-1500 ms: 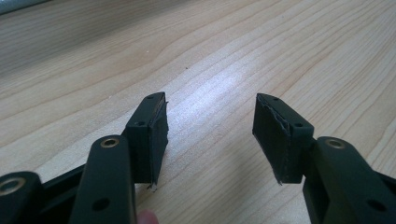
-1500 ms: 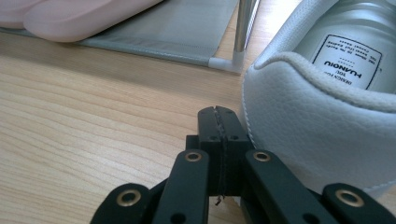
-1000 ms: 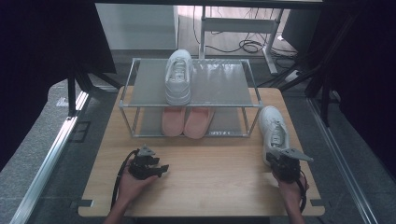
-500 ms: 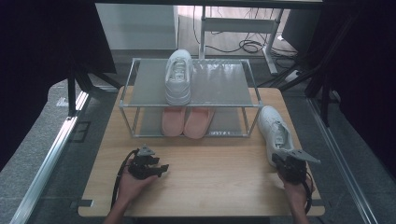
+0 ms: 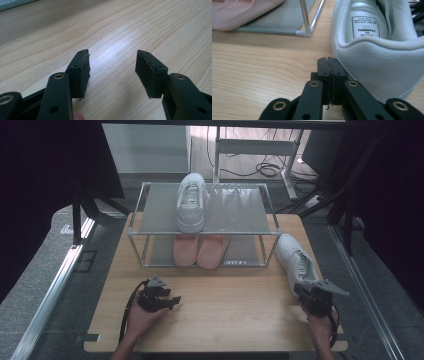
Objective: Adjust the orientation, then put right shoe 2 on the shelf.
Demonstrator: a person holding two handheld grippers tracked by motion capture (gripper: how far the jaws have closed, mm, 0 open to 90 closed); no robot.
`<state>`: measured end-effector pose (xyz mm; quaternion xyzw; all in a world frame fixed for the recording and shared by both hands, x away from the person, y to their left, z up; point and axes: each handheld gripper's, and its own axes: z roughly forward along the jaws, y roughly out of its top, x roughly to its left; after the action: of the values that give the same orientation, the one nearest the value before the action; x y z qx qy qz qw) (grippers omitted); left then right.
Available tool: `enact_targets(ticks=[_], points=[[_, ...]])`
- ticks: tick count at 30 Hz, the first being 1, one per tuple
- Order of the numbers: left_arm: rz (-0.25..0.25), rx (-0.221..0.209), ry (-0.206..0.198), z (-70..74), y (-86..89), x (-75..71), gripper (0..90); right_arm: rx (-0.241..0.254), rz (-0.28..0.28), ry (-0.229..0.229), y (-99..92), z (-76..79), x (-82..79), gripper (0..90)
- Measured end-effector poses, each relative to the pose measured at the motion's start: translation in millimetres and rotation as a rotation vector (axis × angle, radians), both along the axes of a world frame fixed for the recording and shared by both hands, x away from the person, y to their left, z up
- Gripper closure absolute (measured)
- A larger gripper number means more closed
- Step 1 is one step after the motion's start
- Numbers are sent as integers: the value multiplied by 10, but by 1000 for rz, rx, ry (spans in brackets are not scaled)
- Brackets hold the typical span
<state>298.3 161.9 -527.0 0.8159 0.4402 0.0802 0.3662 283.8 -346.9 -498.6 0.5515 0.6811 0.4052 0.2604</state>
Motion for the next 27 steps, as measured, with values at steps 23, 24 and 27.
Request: enact_targets(ticks=[23,24,27], points=[[8,1,3,14,-1,-10,457,99,22,-151,-290,471,48,661],[10,0,3,13,-1,-9,457,98,20,-145,-319,485,78,659],[12,1,4,10,2,-3,457,98,9,-136,-378,502,152,651]])
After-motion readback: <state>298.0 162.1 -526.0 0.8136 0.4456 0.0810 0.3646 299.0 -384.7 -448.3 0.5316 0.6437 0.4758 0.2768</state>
